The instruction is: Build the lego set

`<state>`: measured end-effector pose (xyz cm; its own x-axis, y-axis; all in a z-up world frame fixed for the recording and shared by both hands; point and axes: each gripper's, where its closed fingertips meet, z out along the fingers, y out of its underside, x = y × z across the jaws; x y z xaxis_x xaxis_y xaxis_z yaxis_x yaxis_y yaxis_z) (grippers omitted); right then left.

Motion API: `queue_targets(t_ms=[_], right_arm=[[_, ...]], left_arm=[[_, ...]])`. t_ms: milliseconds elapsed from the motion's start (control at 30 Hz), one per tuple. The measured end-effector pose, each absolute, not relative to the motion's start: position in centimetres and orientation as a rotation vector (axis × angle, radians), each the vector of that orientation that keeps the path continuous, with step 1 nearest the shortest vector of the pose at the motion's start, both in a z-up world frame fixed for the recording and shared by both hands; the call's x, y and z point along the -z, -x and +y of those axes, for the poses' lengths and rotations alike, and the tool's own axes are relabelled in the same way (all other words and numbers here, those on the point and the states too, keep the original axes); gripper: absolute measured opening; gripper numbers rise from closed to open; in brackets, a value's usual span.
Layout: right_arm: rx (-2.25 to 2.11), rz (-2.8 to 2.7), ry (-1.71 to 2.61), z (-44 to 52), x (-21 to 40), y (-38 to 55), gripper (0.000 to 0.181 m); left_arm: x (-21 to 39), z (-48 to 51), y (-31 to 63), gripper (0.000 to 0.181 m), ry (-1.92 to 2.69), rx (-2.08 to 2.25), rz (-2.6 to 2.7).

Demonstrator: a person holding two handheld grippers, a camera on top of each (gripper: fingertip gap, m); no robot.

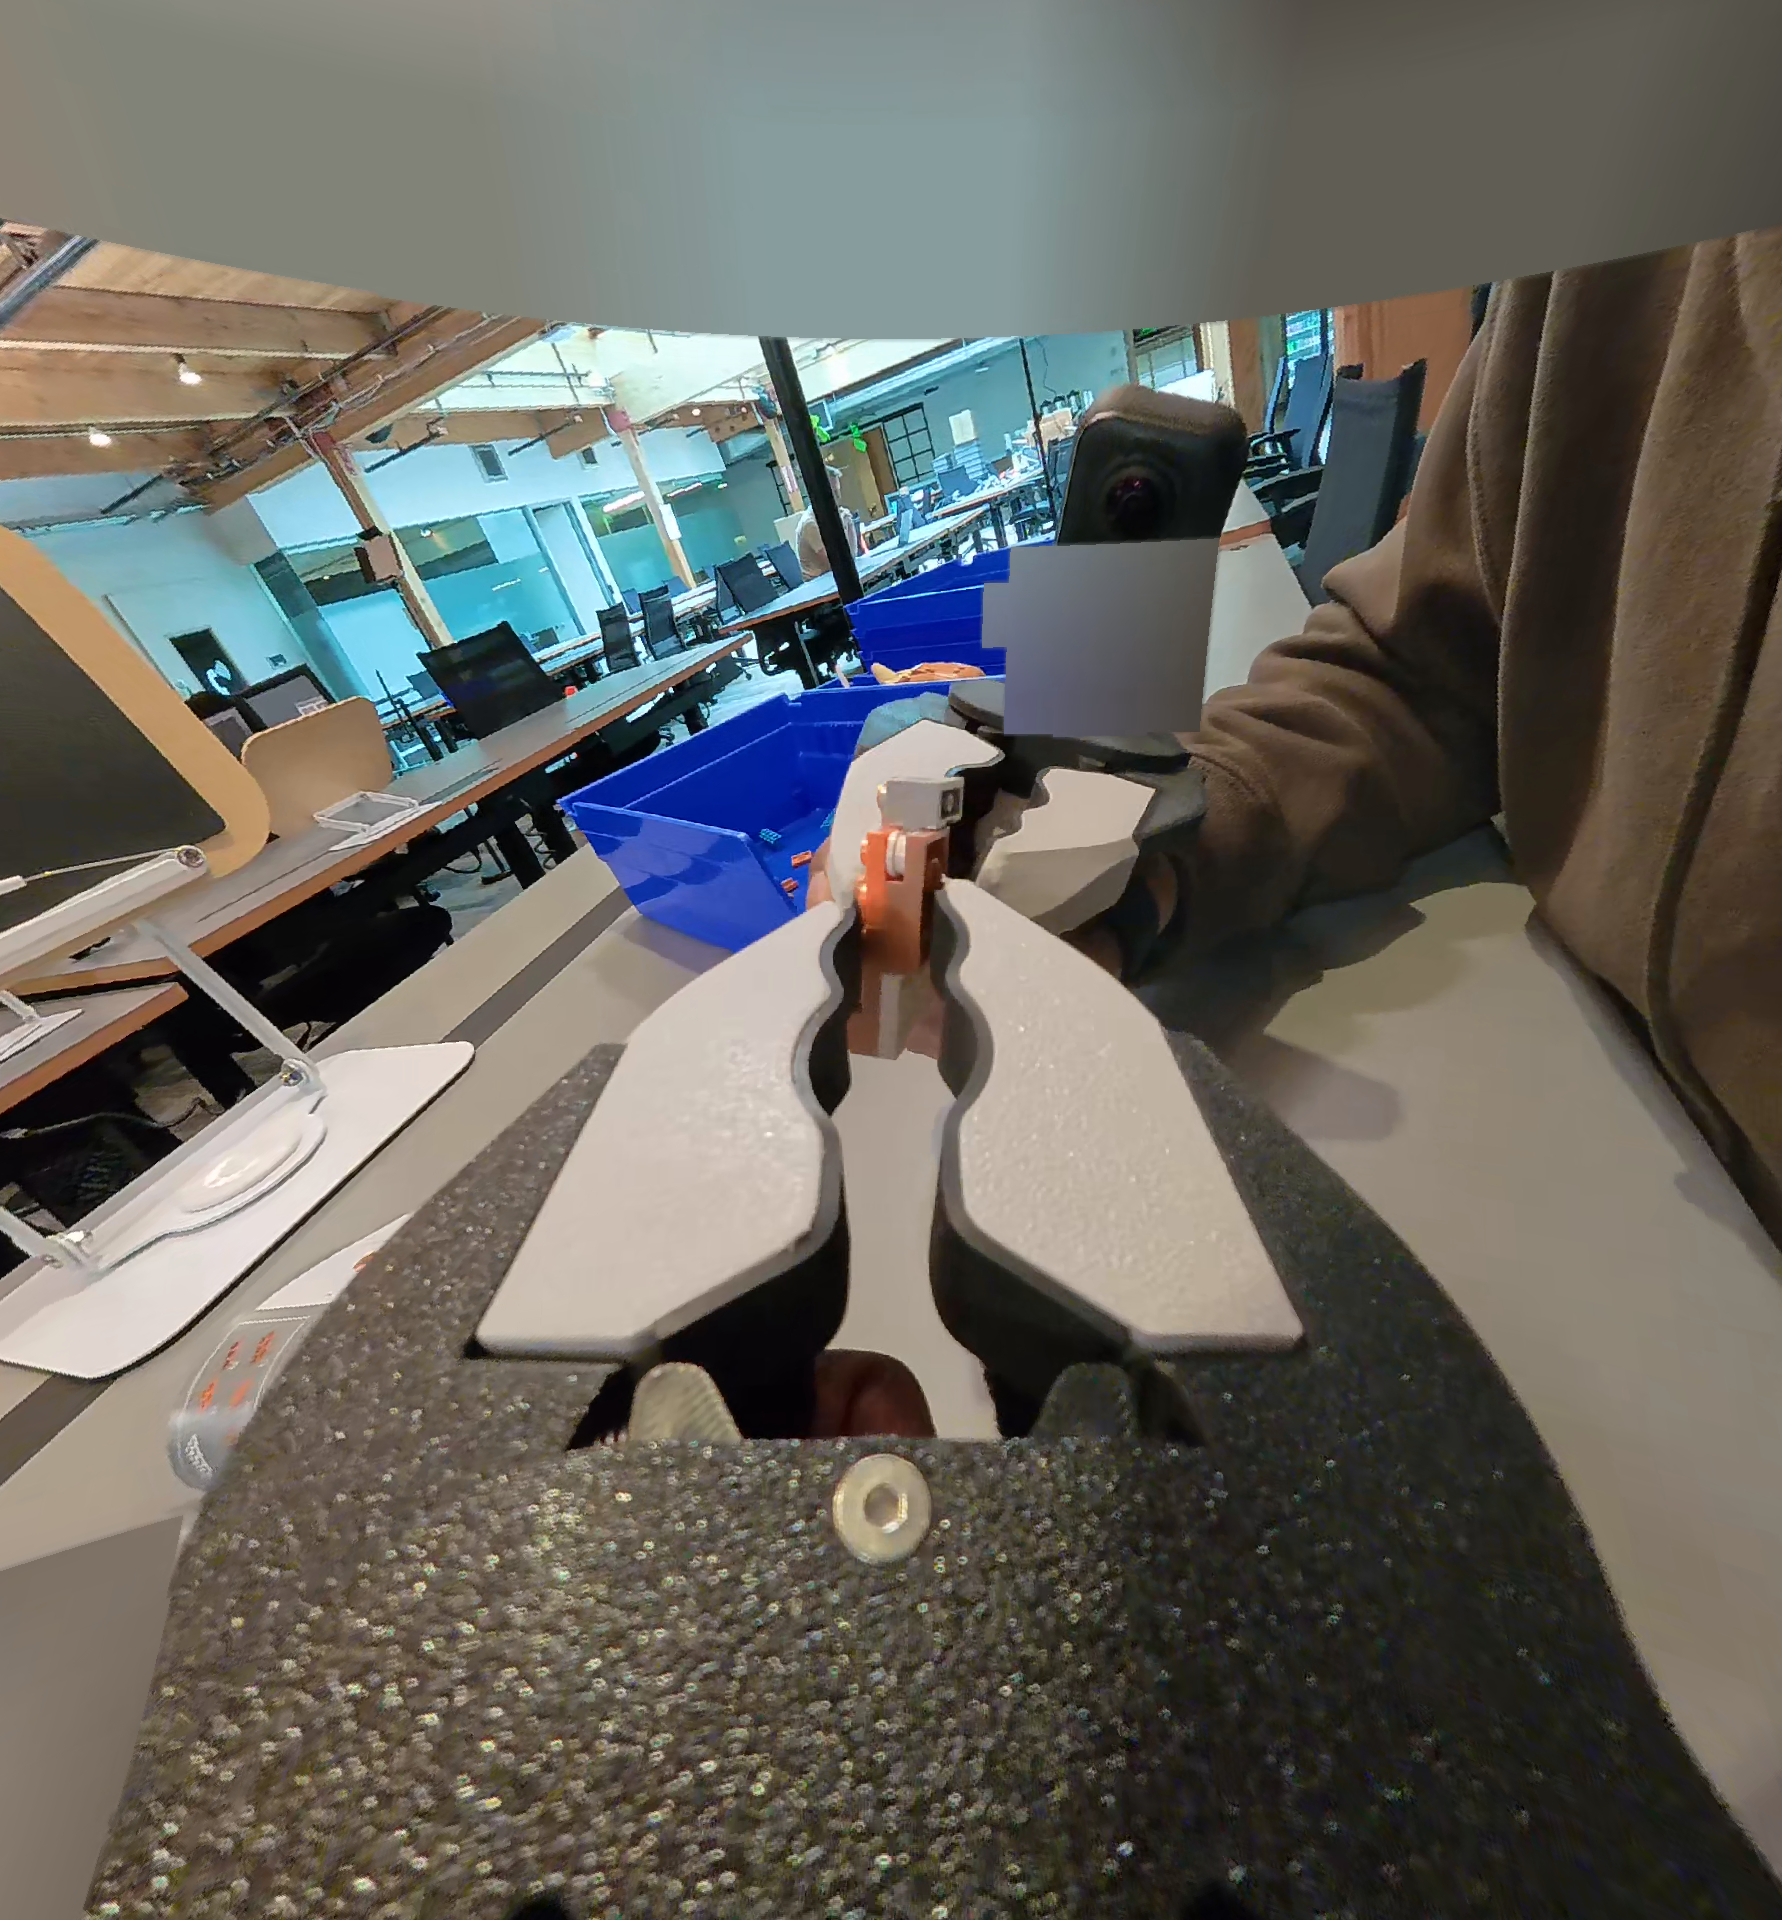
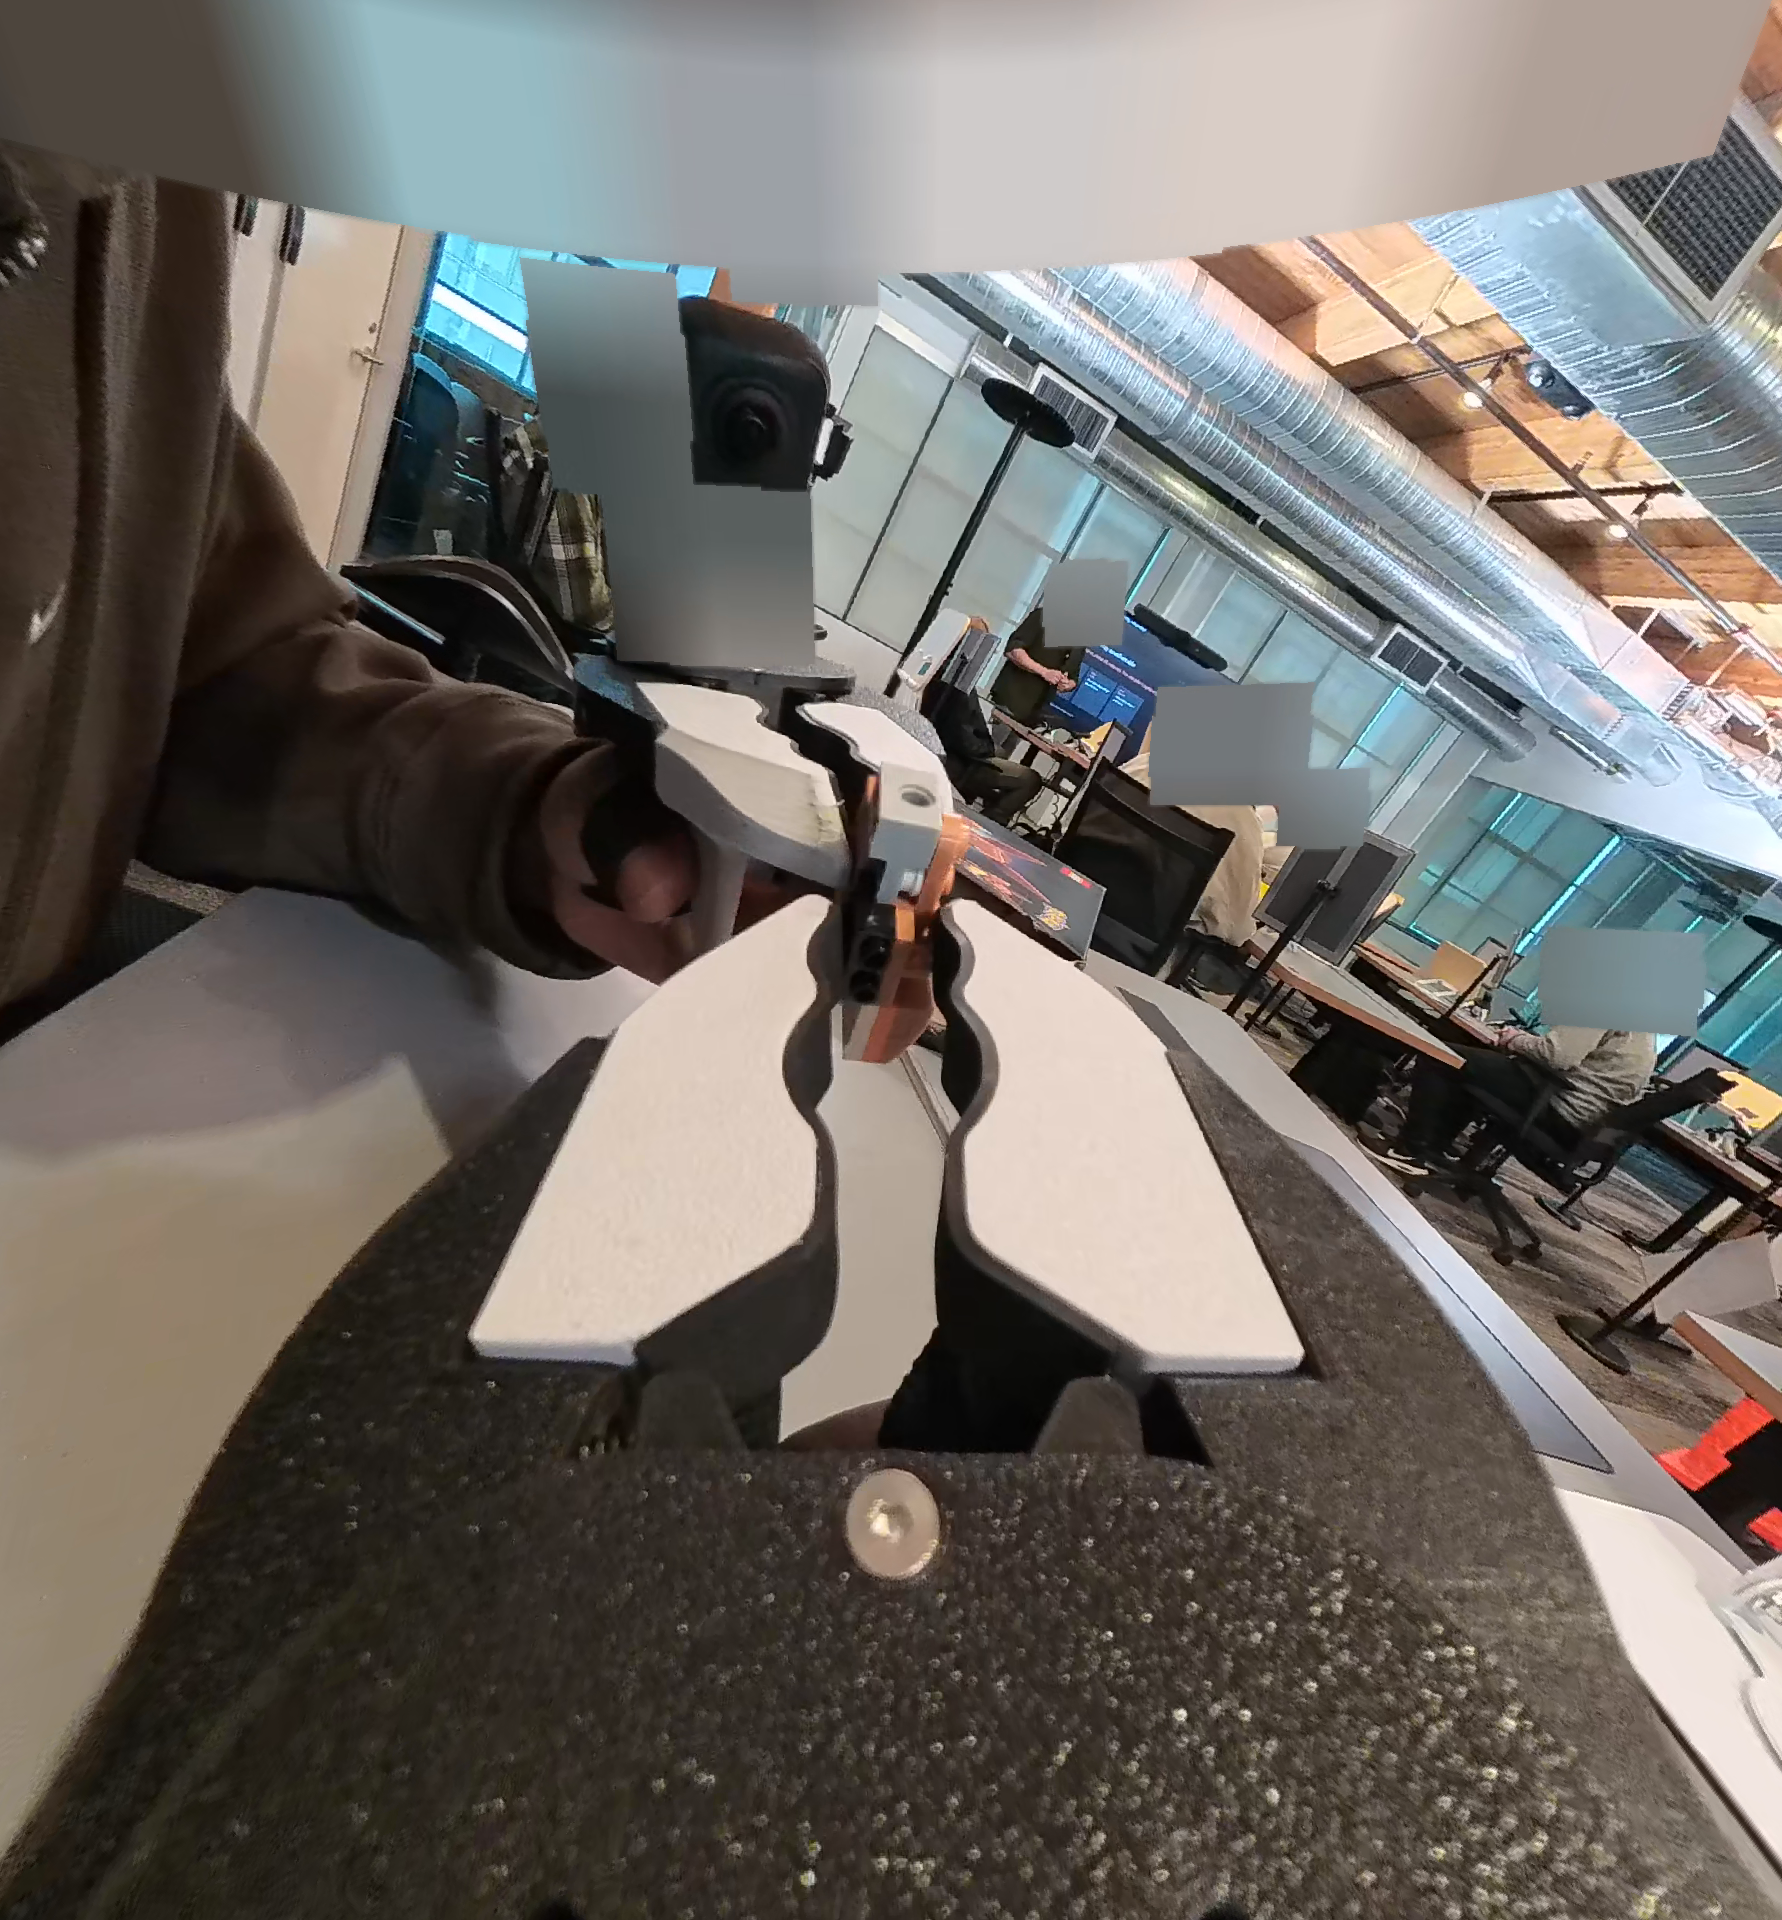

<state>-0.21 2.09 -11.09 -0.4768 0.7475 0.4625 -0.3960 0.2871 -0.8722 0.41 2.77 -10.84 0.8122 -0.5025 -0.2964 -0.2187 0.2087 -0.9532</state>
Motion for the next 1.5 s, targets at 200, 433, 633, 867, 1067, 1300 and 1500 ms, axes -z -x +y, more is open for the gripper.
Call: queue_targets(t_ms=[200, 433, 633, 867, 1067, 1300, 1500], right_arm=[[-1.402, -1.523, 0.353, 2.4, 11.0, 0.5, 0.016], [-1.354, -1.535, 0.326, 2.5, 11.1, 0.4, 0.015], [-1.239, -1.560, 0.268, 2.8, 11.5, 0.4, 0.016], [-0.967, -1.612, 0.115, 2.6, 13.2, 0.6, 0.015], [-0.587, -1.569, -0.040, 3.7, 14.3, 1.3, 0.015], [-0.169, -1.462, -0.320, 4.3, 15.2, 1.5, 0.015], [-0.018, -1.424, -0.433, 4.8, 15.8, 1.4, 0.015]], left_arm=[[10.8, 3.1, -0.3, 0.014, 1.370, 0.299, 0.584], [11.1, 3.0, 0.3, 0.029, 1.338, 0.170, 0.616], [12.2, 3.3, 1.0, 0.034, 1.379, 0.076, 0.659], [13.8, 3.7, 1.4, 0.044, 1.518, 0.246, 0.612], [16.4, 3.6, 2.3, 0.042, 1.752, 0.652, 0.399], [15.7, 5.4, 3.7, 0.031, 1.701, 1.222, -0.175], [16.1, 6.2, 2.4, 0.032, 1.662, 1.444, -0.297]])
